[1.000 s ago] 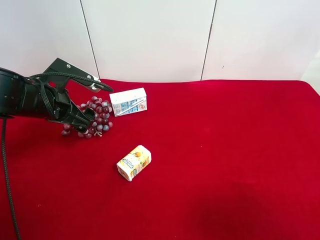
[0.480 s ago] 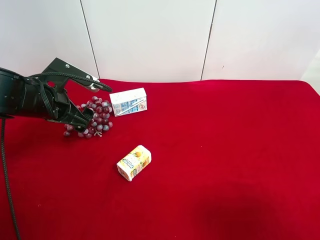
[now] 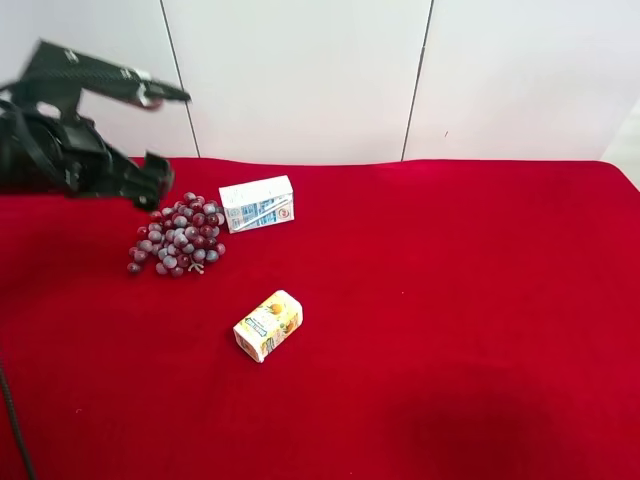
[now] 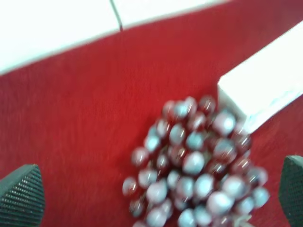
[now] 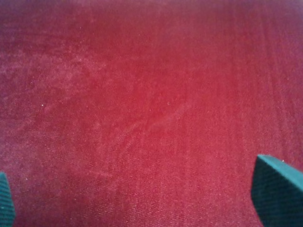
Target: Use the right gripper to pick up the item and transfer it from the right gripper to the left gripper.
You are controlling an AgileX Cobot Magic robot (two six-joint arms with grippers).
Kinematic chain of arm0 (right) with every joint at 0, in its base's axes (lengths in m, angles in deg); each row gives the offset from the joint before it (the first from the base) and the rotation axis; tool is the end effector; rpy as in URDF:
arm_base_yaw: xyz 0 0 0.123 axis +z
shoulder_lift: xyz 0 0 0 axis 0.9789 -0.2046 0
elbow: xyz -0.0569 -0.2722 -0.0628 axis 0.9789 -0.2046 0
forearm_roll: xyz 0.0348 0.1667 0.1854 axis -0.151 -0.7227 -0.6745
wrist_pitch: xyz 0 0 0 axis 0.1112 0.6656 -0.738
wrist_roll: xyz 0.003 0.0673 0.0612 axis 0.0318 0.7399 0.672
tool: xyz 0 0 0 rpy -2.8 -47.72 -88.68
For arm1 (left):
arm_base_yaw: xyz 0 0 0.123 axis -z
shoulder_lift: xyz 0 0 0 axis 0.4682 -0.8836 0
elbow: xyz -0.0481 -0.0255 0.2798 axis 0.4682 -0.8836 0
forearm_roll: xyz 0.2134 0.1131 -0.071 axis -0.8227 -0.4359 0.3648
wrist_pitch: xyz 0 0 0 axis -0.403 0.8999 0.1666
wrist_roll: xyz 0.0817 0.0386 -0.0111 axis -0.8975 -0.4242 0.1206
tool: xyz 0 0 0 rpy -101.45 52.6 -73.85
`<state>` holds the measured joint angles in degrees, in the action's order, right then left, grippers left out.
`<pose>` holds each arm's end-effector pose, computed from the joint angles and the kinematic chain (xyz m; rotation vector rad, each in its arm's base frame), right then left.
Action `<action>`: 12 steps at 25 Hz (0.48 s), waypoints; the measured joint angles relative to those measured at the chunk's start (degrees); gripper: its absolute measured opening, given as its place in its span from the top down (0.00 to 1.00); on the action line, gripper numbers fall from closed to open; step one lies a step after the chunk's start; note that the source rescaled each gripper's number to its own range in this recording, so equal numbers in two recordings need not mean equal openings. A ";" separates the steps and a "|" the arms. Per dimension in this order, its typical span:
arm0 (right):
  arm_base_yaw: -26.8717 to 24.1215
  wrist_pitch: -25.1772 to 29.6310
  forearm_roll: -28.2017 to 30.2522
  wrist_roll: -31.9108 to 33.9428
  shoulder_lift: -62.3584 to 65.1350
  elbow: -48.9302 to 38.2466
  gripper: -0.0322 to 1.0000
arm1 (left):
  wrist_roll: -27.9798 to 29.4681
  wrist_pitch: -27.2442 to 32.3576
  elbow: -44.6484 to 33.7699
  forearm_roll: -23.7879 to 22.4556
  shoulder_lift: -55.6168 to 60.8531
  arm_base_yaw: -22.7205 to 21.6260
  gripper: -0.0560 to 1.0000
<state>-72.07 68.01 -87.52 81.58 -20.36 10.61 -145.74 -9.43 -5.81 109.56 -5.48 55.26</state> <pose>-0.0032 -0.0016 0.2713 -0.1305 2.0631 0.0344 0.2498 -0.0879 0.2399 0.2706 2.1392 0.1760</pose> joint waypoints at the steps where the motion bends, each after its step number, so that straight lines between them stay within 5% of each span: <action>1: 0.00 0.00 0.00 0.00 0.00 0.00 0.01 | 0.21 -0.05 0.00 0.00 1.50 0.92 0.00; 6: 0.00 0.00 0.00 0.00 0.00 0.00 0.01 | 0.40 -2.30 -0.64 0.00 8.79 3.90 0.00; 12: 0.00 -0.02 0.00 0.00 0.00 0.00 0.01 | -0.12 -9.67 -1.81 0.07 16.49 1.40 0.00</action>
<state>-72.07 67.99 -87.52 81.58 -20.36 10.61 -145.86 -19.10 -7.63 109.63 11.02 56.66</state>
